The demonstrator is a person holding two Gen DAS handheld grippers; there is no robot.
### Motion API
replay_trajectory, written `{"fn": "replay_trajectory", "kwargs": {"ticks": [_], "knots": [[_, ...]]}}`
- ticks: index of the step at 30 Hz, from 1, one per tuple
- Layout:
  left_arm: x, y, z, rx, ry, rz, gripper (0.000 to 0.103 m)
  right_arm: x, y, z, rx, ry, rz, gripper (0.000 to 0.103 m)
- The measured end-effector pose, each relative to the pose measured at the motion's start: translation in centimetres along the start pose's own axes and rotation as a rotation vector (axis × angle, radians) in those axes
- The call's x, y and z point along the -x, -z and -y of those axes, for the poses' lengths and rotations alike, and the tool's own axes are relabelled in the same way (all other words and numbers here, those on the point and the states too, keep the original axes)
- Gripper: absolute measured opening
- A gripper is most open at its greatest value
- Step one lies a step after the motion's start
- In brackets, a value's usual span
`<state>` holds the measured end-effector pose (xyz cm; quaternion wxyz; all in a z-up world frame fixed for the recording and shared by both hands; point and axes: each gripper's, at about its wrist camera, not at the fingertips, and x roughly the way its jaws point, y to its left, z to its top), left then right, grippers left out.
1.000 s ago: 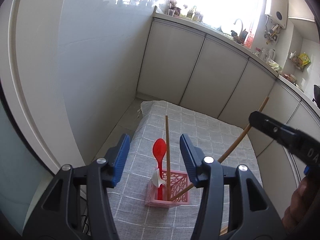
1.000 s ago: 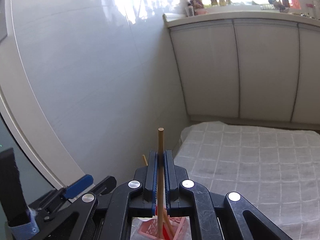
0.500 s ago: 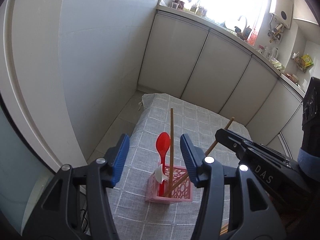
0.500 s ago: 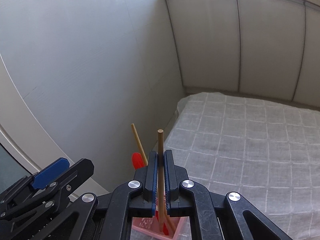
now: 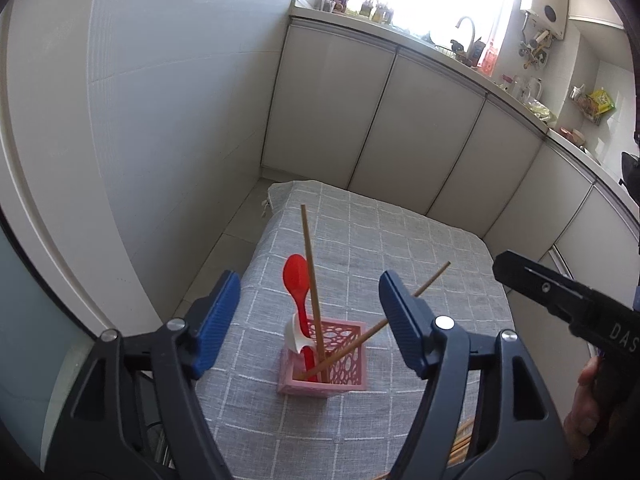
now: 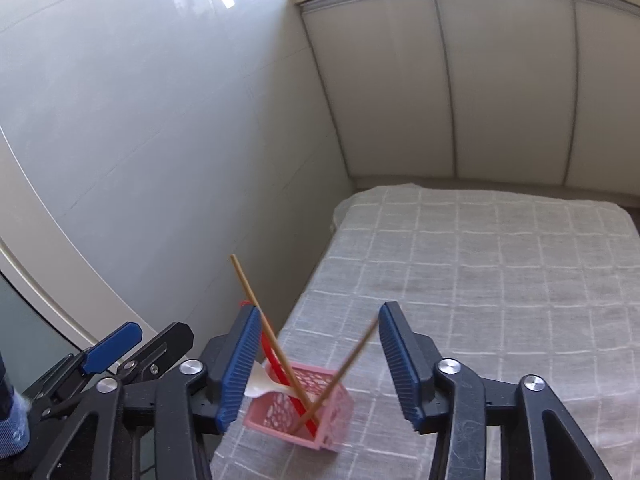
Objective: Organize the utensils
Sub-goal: 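Move both open tools down to the loose chopsticks on the cloth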
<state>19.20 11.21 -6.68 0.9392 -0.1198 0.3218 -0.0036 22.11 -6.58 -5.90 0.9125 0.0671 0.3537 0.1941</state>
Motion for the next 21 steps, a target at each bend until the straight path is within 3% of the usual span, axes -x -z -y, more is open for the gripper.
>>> {"fn": "replay_trajectory", "kwargs": {"ticks": [13, 21], "knots": [[2.0, 1.7, 6.1, -0.183, 0.069, 0.011, 0.084, 7.3, 5.7, 6.9, -0.068, 0.159, 0.004, 0.075], [0.7, 5.2, 10.5, -0.363, 0.110, -0.077, 0.087, 9.8, 9.8, 10.3, -0.100, 0.250, -0.028, 0.083]]}}
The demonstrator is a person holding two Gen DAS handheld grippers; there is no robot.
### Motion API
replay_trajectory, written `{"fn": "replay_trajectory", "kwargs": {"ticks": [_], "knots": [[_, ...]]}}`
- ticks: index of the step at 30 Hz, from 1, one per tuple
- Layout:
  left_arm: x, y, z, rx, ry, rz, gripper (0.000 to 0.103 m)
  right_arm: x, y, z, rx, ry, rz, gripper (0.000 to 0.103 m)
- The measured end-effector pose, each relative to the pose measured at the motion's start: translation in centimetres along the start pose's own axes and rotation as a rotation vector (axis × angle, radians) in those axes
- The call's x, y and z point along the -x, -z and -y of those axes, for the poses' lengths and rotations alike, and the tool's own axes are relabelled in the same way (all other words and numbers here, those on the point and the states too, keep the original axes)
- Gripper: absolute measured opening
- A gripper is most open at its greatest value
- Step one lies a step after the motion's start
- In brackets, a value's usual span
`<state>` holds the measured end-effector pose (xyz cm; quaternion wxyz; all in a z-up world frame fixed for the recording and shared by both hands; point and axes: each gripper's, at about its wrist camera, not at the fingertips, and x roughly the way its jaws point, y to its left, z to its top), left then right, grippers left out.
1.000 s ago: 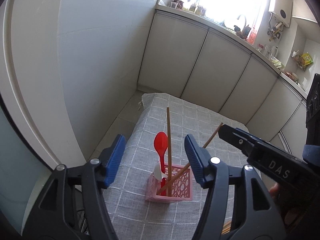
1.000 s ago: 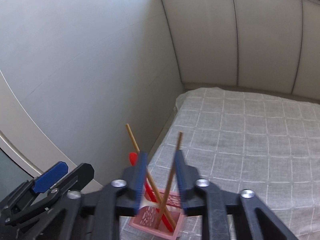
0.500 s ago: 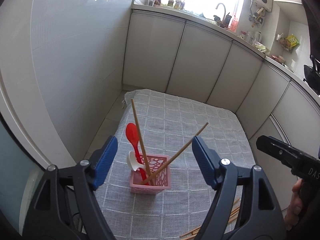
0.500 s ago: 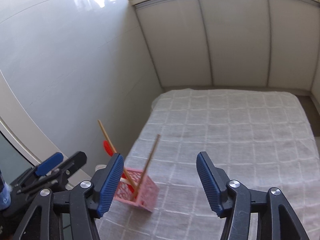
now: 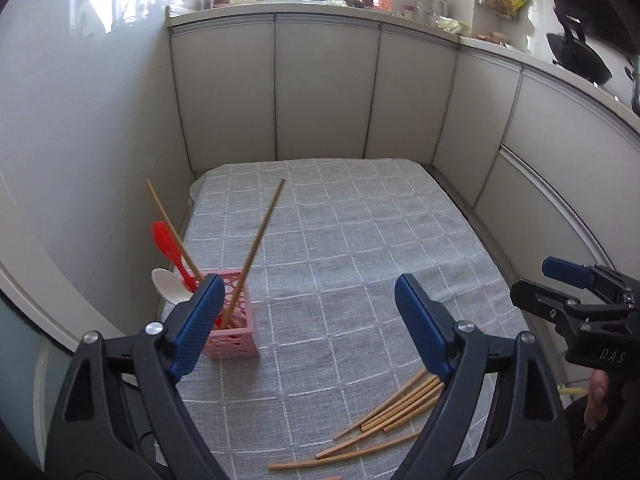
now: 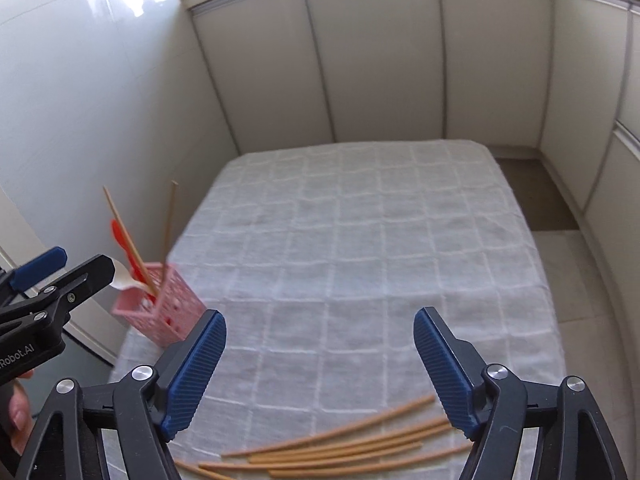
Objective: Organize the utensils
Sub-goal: 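Move both open tools down to the loose chopsticks on the cloth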
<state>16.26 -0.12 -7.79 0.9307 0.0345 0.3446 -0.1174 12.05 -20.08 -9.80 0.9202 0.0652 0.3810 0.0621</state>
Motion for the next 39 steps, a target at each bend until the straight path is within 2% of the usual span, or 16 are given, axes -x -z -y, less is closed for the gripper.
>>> {"fn": "replay_trajectory", "kwargs": {"ticks": [4, 7, 15, 20, 23, 25, 28, 31, 39], "knots": [[-1.7, 1.4, 2.8, -0.110, 0.027, -0.063, 0.087, -0.5, 2.0, 2.4, -0.059, 0.009, -0.047, 0.084], [-3.6, 2.7, 4.7, -0.187, 0.061, -0.141, 0.087, -1.4, 3.3, 4.2, -0.094, 0.027, -0.087, 0.085], [-9.0, 6.0, 7.7, -0.259, 0.125, -0.339, 0.087, -3.9, 6.8, 9.1, -0.192, 0.137, -0.181, 0.085], [-11.7, 6.8, 9.7, -0.289, 0.176, -0.401, 0.086, -5.5, 8.4, 12.2, -0.268, 0.218, -0.256, 0.085], [-13.3, 7.1, 10.9, -0.284, 0.232, -0.439, 0.074, -6.1, 9.0, 13.6, -0.318, 0.229, -0.292, 0.084], [-14.3, 7.3, 11.7, -0.285, 0.270, -0.468, 0.058, -6.2, 9.1, 14.3, -0.343, 0.229, -0.298, 0.084], [-15.5, 7.5, 13.2, -0.298, 0.313, -0.496, 0.044, -6.1, 9.2, 15.0, -0.364, 0.239, -0.302, 0.085], [-16.1, 7.5, 14.5, -0.317, 0.343, -0.503, 0.036, -6.2, 9.4, 15.5, -0.385, 0.231, -0.318, 0.085], [-17.4, 7.7, 17.7, -0.377, 0.382, -0.541, 0.027, -6.9, 9.5, 16.5, -0.433, 0.223, -0.339, 0.085]]}}
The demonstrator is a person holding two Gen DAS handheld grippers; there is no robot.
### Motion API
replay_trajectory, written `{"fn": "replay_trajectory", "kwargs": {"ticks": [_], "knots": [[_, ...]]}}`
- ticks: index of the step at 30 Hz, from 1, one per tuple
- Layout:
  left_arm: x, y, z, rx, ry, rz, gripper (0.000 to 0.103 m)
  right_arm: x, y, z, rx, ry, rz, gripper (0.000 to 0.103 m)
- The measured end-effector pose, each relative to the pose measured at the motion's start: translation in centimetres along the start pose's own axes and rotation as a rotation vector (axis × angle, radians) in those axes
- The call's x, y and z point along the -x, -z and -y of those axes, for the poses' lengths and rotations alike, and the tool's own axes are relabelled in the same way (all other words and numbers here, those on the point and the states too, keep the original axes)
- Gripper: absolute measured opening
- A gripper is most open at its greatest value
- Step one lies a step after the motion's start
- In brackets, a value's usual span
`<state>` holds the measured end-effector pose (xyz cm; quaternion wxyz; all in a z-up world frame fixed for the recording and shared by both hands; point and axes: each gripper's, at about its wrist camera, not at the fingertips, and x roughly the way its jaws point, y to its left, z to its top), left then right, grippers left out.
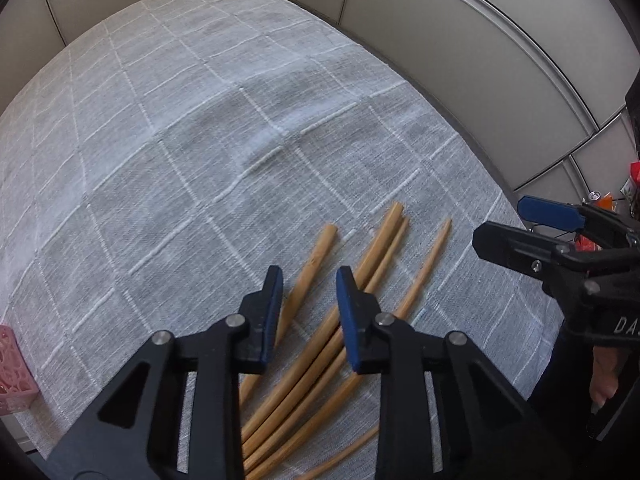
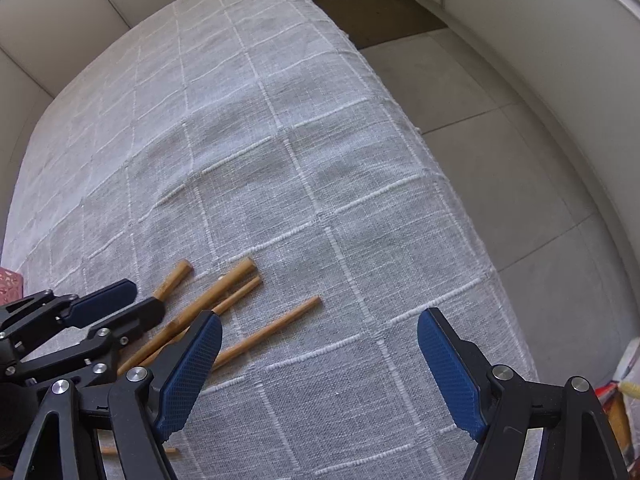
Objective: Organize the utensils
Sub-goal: 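Move both open tools down to the loose chopsticks on the cloth, then close the left tool on one chopstick and lift it upright while the right tool closes on another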
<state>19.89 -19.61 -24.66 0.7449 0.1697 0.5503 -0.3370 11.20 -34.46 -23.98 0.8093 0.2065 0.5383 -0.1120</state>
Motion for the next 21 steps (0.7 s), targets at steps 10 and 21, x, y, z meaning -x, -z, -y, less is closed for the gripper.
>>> {"fn": "replay_trajectory", "kwargs": {"ticks": [10, 21], "knots": [[0.0, -0.2, -1.1, -0.006, -0.082, 0.047, 0.008, -1.0, -0.2, 1.1, -0.073, -0.006, -0.021, 0.085], [7.4, 2.1, -6.2, 0.117, -0.197, 0.168, 0.008, -1.7, -1.0, 0.3, -0.095, -0.099, -0.058, 0.082]]}}
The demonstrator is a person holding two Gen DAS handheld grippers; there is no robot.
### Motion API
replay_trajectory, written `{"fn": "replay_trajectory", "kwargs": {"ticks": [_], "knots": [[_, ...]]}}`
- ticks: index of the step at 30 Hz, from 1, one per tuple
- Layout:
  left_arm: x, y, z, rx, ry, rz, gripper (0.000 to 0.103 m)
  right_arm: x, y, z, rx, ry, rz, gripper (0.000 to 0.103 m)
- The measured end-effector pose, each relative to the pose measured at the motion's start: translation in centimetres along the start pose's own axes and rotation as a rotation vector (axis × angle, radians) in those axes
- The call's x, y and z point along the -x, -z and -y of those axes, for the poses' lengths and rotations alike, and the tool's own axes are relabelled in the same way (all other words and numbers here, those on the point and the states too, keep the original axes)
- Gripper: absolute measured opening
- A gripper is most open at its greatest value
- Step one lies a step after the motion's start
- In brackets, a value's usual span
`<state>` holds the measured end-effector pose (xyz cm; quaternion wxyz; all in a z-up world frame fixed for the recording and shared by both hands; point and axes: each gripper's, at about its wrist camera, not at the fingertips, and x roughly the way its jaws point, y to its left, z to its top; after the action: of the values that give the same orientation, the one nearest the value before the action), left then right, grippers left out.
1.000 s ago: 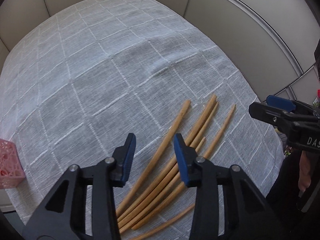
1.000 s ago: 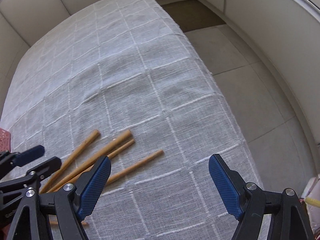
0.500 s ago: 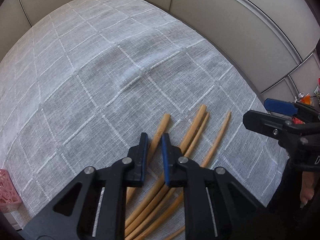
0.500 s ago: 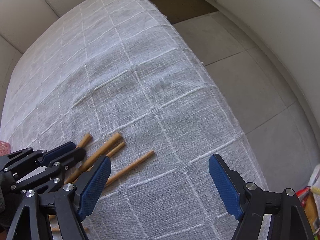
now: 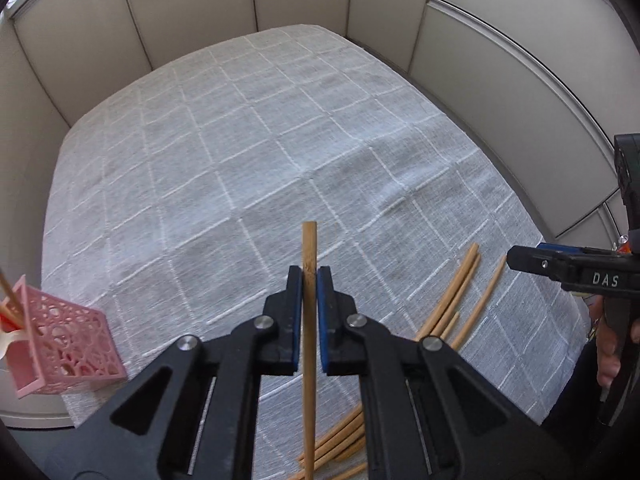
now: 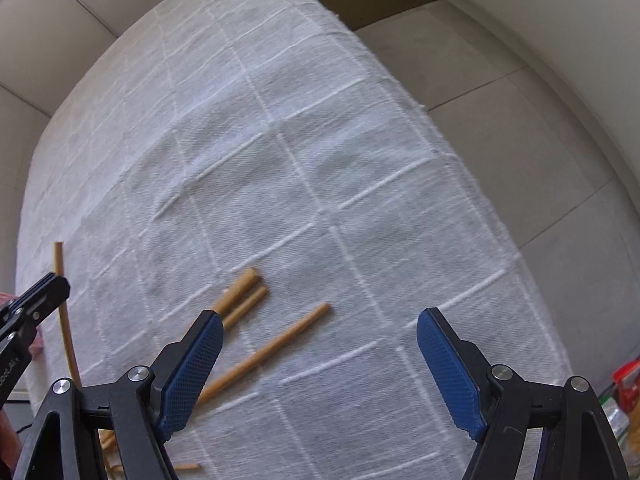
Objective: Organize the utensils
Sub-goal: 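Close the left tool on one chopstick and lift it upright while the right tool closes on another, then lift the chopstick upright with the right tool while the left tool holds its chopstick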
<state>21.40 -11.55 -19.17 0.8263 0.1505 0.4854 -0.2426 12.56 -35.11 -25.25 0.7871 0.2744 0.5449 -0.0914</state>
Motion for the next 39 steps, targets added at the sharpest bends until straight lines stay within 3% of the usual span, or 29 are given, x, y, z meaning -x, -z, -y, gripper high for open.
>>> {"fn": "replay_trajectory", "kwargs": {"ticks": [4, 12, 20, 27, 33, 39], "knots": [[2.7, 1.2, -2.6, 0.065, -0.016, 0.042, 0.008, -0.1, -0.8, -0.8, -0.017, -0.056, -0.015, 0.073], [5.1, 3.0, -5.5, 0.185, 0.028, 0.099, 0.008, -3.5, -1.3, -2.9, -0.004, -0.063, -0.105, 0.037], [5.8, 2.9, -5.3, 0.188, 0.043, 0.115, 0.008, -5.2, -2.2, -5.6, 0.041, -0.021, -0.072, 0.034], [5.7, 2.9, -5.9, 0.210, 0.049, 0.106, 0.008, -4.3, -2.8, -6.5, 0.048, -0.046, -0.018, 0.034], [5.2, 2.9, -5.7, 0.203, 0.046, 0.096, 0.008, -5.4, -3.0, -5.9, 0.021, -0.039, -0.086, 0.034], [5.2, 2.9, -5.8, 0.204, 0.045, 0.094, 0.008, -5.8, -3.3, -6.7, 0.046, -0.086, -0.062, 0.034]]}}
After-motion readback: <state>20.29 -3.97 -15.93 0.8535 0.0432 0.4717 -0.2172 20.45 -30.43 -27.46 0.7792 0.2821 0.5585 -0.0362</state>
